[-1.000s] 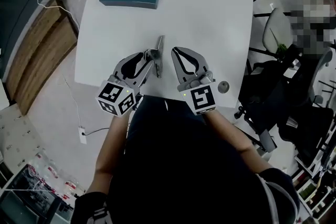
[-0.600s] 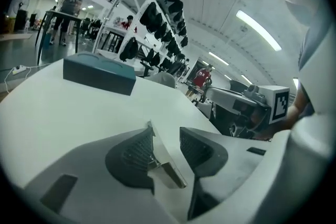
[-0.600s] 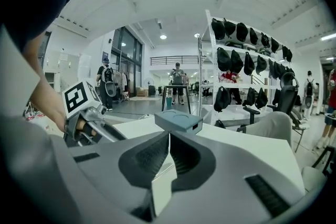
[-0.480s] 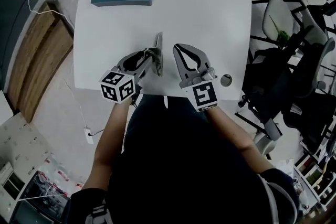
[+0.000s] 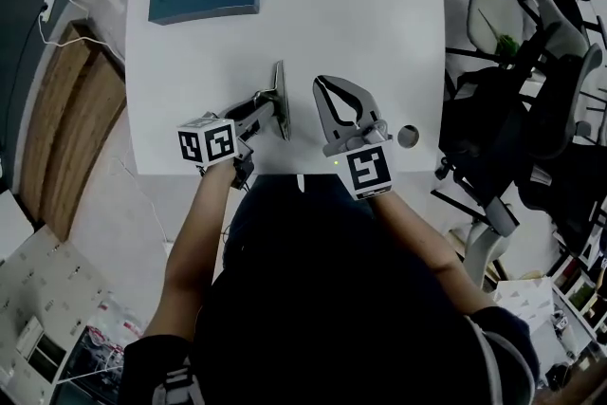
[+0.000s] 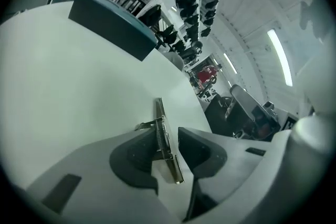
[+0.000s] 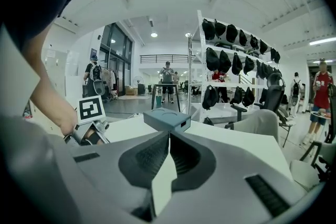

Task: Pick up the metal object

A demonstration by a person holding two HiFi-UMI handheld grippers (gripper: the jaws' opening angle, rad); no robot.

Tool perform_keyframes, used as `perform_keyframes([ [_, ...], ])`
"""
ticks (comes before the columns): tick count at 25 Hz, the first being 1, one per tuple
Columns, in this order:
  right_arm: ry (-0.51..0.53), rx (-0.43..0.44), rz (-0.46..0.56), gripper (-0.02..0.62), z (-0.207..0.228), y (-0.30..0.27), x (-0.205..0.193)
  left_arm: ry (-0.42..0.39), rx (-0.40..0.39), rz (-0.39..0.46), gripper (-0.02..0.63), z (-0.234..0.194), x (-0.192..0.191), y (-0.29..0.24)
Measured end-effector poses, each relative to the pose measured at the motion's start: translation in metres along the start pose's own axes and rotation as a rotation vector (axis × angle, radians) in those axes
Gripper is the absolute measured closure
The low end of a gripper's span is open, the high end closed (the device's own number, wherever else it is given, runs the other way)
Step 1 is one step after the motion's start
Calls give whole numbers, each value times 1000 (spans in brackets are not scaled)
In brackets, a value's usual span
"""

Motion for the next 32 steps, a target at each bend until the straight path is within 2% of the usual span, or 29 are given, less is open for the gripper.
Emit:
perform_keyframes([
  [4, -3, -32, -7, 568, 5, 4, -2, 49, -23, -35, 515, 0, 1, -4],
  [6, -2, -46, -10, 568, 7, 6, -3, 68, -40, -40, 563, 1, 2, -5],
  [10, -3, -66, -14, 568, 7, 10, -4, 117, -64, -37, 578, 2, 4, -6],
  [13, -7, -72, -13, 568, 5, 13, -2, 106, -60, -6, 581, 6, 7, 0],
  [21, 35, -81, 19, 568, 5, 18, 13, -150, 13, 155, 583, 38, 42, 28],
  [32, 81, -136, 144, 568, 12, 26, 67, -481, 119, 475, 583, 114, 94, 77],
])
Point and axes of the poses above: the fingertips, and each gripper's own axes: y backward along the fingers, z to its right, x out of its top, the point moved 6 cm from there along y, backward along the fingers, and after that the axes turned 1 degree about -x, right-handed, at the moved point
